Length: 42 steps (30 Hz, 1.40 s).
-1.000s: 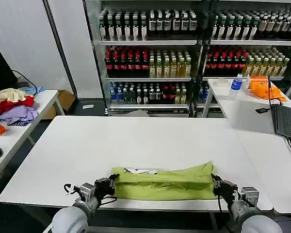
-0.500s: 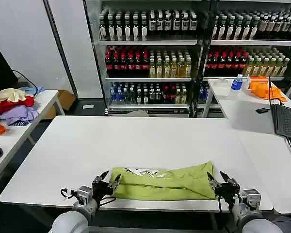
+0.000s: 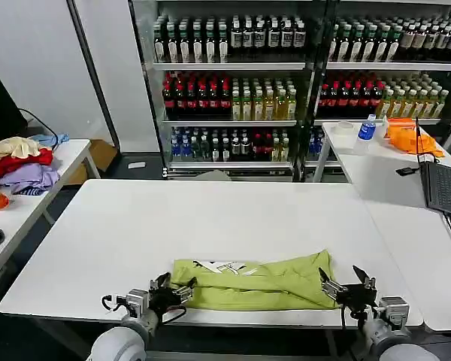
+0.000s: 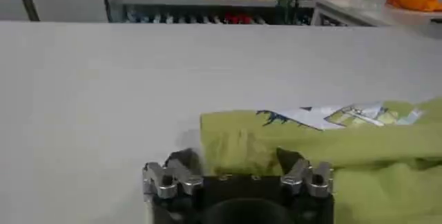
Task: Fold and organize the clothes.
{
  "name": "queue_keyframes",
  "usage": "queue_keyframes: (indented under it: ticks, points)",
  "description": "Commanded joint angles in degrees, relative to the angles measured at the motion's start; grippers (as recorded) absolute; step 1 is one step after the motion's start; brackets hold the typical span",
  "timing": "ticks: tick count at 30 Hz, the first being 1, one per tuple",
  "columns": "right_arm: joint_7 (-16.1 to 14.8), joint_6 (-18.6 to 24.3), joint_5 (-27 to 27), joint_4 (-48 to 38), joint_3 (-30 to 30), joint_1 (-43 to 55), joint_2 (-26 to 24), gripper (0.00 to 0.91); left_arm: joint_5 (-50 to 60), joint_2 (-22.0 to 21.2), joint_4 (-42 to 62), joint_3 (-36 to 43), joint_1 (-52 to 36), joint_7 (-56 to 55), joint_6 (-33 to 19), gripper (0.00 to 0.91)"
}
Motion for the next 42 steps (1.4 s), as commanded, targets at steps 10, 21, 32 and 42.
queue_keyframes:
  ticks: [10,21,32,42]
  points:
    - [0.3,0.5,1.9,-1.2,0.7,2.0,-2.7,0.907,-8.2,1.5,0.1,-2.2,1.1,2.4,1.8,0.02]
    - [0.3,1.7,2.6,-3.4,0.5,3.7,-4.3,0.907,-15.2,5.3,2.1,-11.6,0.4,3.3,2.5,0.02]
    - [0.5,2.1,4.7,-5.8,-0.9,8.0,-6.2,0.907,-20.9,11.8,5.8,-23.7,-0.9,3.5,2.7,0.02]
    - [0.5,2.2,6.2,-7.3,-1.9,10.7,-8.2,0.907,-28.4,13.9,5.9,-28.7,-2.8,3.6,2.7,0.02]
